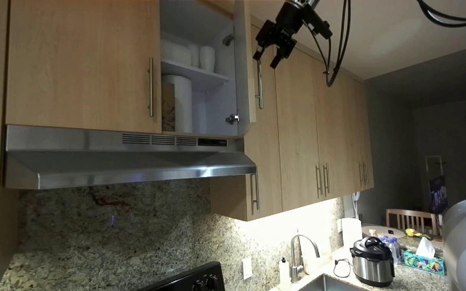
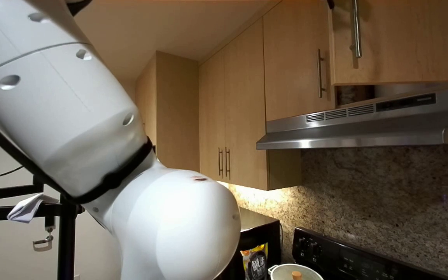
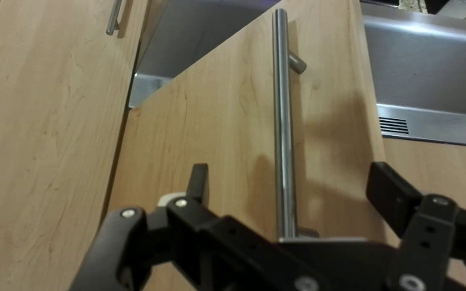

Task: Open and close the right cabinet door on top of the stove

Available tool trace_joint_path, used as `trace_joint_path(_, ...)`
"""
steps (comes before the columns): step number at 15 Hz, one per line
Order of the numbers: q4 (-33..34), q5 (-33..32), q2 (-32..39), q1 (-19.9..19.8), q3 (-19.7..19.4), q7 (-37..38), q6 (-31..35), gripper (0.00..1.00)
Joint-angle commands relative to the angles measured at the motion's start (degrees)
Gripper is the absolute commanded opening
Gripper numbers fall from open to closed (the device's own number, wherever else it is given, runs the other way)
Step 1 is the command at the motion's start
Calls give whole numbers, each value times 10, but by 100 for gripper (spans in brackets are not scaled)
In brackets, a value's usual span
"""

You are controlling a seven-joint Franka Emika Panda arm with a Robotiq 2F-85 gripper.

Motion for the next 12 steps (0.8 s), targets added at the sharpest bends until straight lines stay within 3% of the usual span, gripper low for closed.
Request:
trace_joint_path(1,9,28,3,12,4,-44,-16,100)
trace_joint_path(12,49,38,32,31,3,-109,-75,100)
